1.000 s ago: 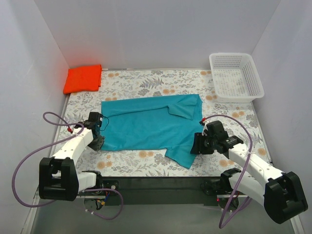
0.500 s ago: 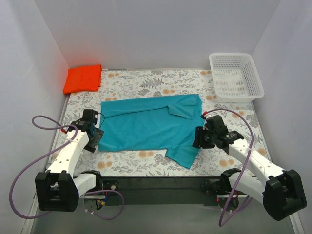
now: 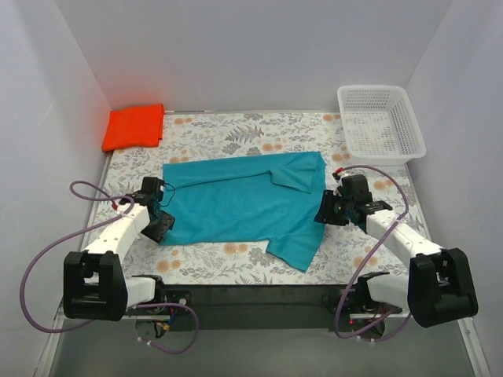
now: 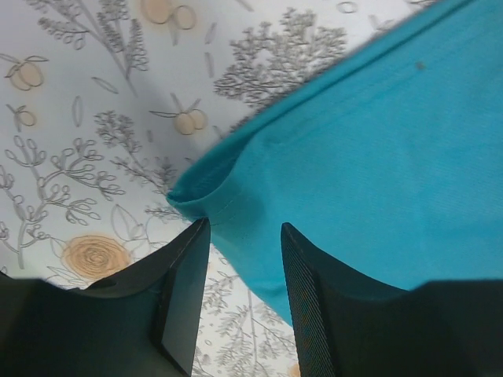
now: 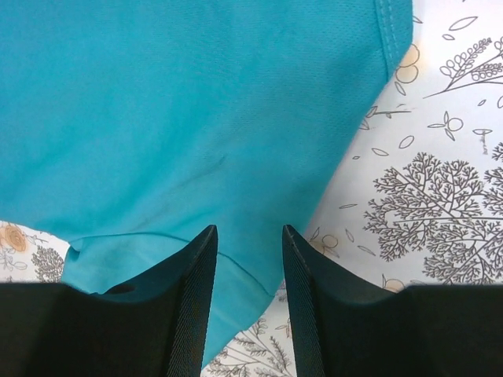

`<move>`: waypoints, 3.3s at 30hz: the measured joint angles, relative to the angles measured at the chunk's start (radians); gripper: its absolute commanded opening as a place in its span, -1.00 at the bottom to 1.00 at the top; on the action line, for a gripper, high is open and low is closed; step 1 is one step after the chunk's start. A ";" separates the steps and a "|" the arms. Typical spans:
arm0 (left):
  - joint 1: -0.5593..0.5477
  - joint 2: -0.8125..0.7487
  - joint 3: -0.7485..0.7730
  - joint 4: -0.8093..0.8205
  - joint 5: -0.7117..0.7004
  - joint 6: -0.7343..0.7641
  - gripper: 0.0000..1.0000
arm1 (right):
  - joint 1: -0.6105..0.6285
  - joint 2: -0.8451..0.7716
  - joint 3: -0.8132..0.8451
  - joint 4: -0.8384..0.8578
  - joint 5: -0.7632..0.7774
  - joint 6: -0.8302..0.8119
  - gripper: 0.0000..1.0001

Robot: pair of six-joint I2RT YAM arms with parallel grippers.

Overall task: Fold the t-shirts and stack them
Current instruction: Fold the tshirt

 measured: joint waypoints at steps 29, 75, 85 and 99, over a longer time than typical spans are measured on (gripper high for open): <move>-0.049 0.205 0.113 0.253 0.121 0.167 0.13 | -0.150 0.076 -0.097 0.185 -0.236 0.021 -0.17; -0.149 0.060 -0.055 0.044 -0.126 -0.099 -0.10 | -0.253 -0.185 -0.119 -0.065 -0.109 -0.037 0.22; -0.149 0.094 -0.057 0.057 -0.155 -0.071 -1.00 | -0.249 -0.164 -0.134 -0.066 -0.098 -0.045 0.22; -0.149 0.039 -0.079 0.042 -0.172 -0.031 -1.00 | -0.206 -0.046 -0.153 0.034 -0.175 0.019 -0.07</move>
